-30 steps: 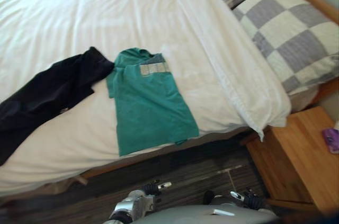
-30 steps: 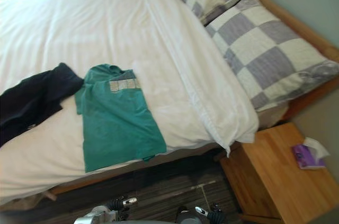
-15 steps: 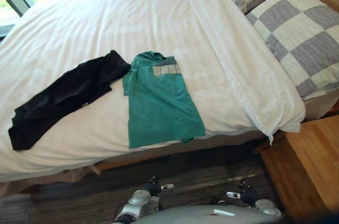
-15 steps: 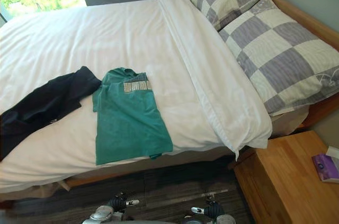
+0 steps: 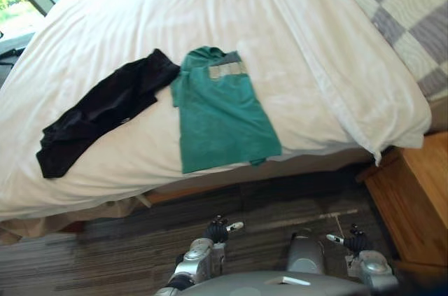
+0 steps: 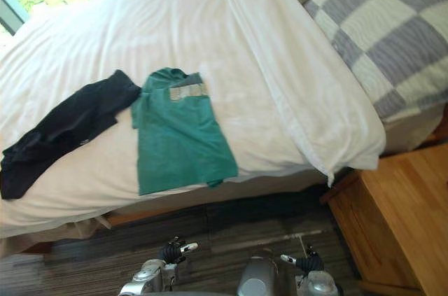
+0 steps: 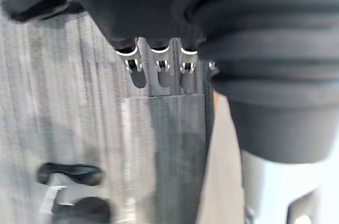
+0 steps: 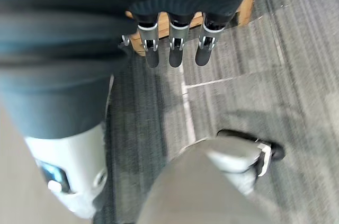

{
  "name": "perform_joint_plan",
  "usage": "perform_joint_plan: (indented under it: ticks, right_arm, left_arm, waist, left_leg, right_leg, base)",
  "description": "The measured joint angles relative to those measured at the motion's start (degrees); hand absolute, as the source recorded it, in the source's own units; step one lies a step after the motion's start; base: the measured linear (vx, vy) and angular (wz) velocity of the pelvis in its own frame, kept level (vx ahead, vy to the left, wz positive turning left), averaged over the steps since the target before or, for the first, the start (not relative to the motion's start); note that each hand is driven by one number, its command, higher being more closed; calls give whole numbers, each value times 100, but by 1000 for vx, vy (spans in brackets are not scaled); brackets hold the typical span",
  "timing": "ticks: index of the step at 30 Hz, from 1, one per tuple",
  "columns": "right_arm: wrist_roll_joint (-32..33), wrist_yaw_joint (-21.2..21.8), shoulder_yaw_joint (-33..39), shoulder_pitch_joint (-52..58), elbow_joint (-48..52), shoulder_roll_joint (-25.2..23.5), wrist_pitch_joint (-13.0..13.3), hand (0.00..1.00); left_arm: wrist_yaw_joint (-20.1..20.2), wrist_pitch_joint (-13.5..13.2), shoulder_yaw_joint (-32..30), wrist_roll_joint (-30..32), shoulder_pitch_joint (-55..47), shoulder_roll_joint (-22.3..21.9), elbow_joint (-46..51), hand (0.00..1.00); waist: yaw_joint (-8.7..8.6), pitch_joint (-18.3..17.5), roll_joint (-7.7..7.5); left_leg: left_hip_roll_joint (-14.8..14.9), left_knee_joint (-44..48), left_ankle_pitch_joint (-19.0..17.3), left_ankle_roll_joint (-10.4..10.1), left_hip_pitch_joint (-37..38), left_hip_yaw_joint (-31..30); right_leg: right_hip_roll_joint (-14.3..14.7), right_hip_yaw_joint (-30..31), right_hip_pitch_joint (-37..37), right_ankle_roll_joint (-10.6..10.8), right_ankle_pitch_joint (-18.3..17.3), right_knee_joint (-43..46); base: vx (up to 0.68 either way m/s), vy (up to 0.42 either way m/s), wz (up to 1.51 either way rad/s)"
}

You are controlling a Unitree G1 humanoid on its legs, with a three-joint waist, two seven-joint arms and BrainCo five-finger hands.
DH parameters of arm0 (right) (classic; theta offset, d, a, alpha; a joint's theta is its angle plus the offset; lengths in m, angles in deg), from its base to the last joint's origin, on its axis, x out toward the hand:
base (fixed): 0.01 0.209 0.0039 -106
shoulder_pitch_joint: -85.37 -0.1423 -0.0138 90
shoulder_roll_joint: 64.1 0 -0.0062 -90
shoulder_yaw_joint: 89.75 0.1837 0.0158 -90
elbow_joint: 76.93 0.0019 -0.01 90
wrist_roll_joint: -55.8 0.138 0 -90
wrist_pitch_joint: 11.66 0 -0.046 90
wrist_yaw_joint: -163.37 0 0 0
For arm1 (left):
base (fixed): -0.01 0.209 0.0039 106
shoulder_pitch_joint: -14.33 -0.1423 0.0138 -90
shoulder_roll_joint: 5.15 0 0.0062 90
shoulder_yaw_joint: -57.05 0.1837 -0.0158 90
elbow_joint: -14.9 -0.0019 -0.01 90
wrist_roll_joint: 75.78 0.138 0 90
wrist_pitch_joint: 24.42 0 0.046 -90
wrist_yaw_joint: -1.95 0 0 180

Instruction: Tidy the bed and pick cloth on bed and put in laundry

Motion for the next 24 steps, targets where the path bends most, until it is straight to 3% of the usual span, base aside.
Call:
perform_joint_plan:
  ticks: [1, 3, 5, 7, 8, 9, 10, 14, 20, 21, 24]
  right_arm:
    - [2, 117, -65, 22, -27, -251, 73, 0]
    - [-120, 296, -376, 39, 8, -496, 221, 0]
    - [-260, 409, -657, 51, 35, -515, 467, 0]
    - [-277, 415, -955, 31, 32, -540, 723, 0]
    - [-276, 416, -1030, 39, 34, -548, 788, 0]
    - [-161, 437, -1137, 47, 30, -526, 846, 0]
    - [-63, 460, -1198, 34, 23, -508, 868, 0]
    - [179, 511, -1596, -66, 10, -518, 896, 0]
    - [508, 529, -1607, -98, 39, -564, 330, 0]
    - [792, 792, -939, -66, 113, -832, -117, 0]
    - [792, 792, -938, -66, 113, -832, -117, 0]
  left_arm:
    - [-132, 1, -46, 47, -24, 268, 12, 0]
    - [-214, 30, -235, 158, -26, 574, 14, 0]
    - [-213, 187, -287, 324, 67, 823, 10, 0]
    - [-258, 426, -441, 305, 89, 736, -1, 0]
    - [-320, 508, -443, 298, 89, 679, -5, 0]
    - [-358, 596, -442, 308, 76, 629, -18, 0]
    - [-369, 631, -431, 321, 109, 553, -24, 0]
    - [-413, 624, -452, 586, -33, 514, -97, 0]
    - [-267, 320, -941, 583, -276, 290, -121, 0]
    - [40, 271, -1166, 657, -308, 83, -129, 0]
    - [40, 271, -1166, 657, -308, 83, -129, 0]
  waist:
    - [86, -151, -108]
    - [187, -345, -226]
    - [217, -356, -262]
    - [217, -333, -188]
    - [208, -337, -190]
    - [202, -361, -230]
    - [238, -310, -149]
    - [282, -279, -104]
    - [386, -253, -27]
    - [398, -389, -156]
    - [397, -389, -155]
  left_leg:
    - [-195, -210, 76, 74, 38, 214]
    - [-310, -383, 83, 301, -88, 311]
    - [-437, -618, 202, 523, -101, 256]
    - [-663, -838, 324, 744, -101, 112]
    - [-780, -885, 368, 801, -115, 63]
    - [-968, -910, 406, 852, -165, -29]
    - [-1007, -974, 474, 887, -161, -112]
    - [-1034, -1117, 687, 946, -102, -271]
    - [-1073, -1299, 744, 967, 164, -103]
    - [-1153, -1308, 591, 917, 446, 168]
    - [-1153, -1308, 591, 917, 446, 168]
  right_leg:
    - [-7, -16, 127, -215, 520, -585]
    - [91, -15, 219, -218, 1115, -1243]
    - [469, -88, 351, -169, 1086, -1254]
    - [1217, -162, 670, -285, 561, -1600]
    - [1403, -124, 871, -350, 489, -1952]
    - [1472, -19, 1134, -558, 524, -2431]
    - [1476, 33, 1183, -612, 594, -2505]
    - [1487, 122, 1270, -670, 574, -2435]
    - [1409, 140, 1323, -641, 469, -2282]
    - [1350, 175, 1777, -561, 663, -2768]
    - [1350, 175, 1777, -562, 663, -2768]
  base:
    - [24, 463, -16]
    - [13, 380, -8]
    - [27, 254, 17]
    - [43, 197, 32]
    - [35, 109, 54]
    - [22, 86, 56]
    - [12, 81, 55]
    - [-40, 20, 30]
    - [-127, 16, 0]
    - [-48, 15, -1]
    - [0, 0, 0]
